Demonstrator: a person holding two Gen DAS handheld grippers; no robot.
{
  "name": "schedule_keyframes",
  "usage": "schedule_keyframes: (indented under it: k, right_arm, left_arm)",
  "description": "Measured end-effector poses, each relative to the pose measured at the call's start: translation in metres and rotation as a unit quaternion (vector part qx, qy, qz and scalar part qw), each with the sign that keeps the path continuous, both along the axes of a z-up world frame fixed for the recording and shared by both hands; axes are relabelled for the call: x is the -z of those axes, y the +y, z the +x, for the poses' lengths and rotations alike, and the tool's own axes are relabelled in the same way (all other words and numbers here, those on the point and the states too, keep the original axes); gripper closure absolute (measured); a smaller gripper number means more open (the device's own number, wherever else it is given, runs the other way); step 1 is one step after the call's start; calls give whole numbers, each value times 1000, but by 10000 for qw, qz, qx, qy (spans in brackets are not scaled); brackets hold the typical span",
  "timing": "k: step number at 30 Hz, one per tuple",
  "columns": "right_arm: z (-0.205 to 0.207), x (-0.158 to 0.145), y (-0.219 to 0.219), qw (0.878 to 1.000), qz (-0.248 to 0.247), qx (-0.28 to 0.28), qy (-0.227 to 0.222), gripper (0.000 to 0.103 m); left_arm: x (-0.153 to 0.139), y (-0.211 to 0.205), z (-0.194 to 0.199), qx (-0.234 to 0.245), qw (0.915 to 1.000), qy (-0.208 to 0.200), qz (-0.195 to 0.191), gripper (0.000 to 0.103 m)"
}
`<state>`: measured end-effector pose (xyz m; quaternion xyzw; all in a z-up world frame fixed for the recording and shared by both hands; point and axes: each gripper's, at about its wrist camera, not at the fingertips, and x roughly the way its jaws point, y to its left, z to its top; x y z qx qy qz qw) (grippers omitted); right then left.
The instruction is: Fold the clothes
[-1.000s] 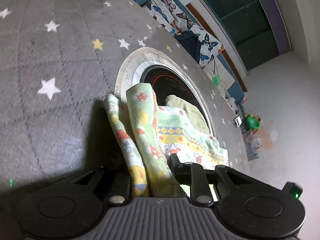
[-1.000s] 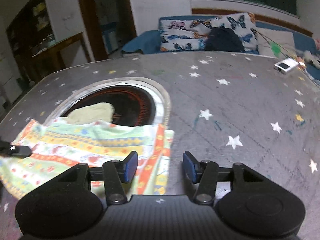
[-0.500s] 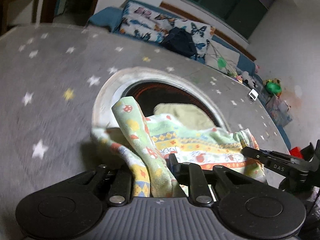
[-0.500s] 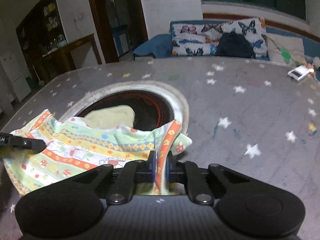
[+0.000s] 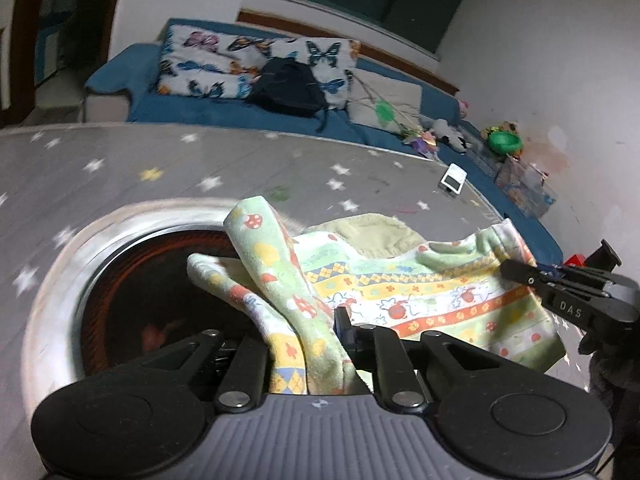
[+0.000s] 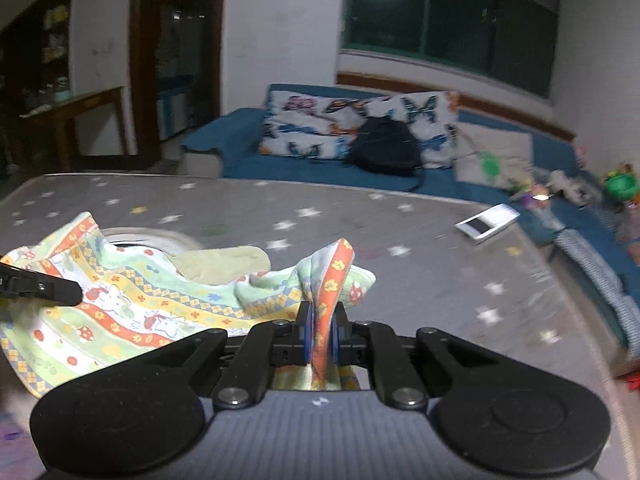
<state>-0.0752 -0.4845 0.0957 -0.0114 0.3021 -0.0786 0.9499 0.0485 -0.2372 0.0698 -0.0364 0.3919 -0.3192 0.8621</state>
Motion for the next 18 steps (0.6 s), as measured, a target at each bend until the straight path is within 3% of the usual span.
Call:
schedule_keyframes:
  k: [10,14,18]
  right_arm:
    - [13,11,-62,9960,-173,860,195,95]
    - [14,31,-69,9945,-208,936,413,94]
    - [15,43,-72,9934,-138,1007,527,93]
  left_arm:
    - [22,-77,22,414,9991,70,115,88]
    - [37,-80,23,380,9988,187,259,87]
    - [45,-74,26,315,9987,295,260,79]
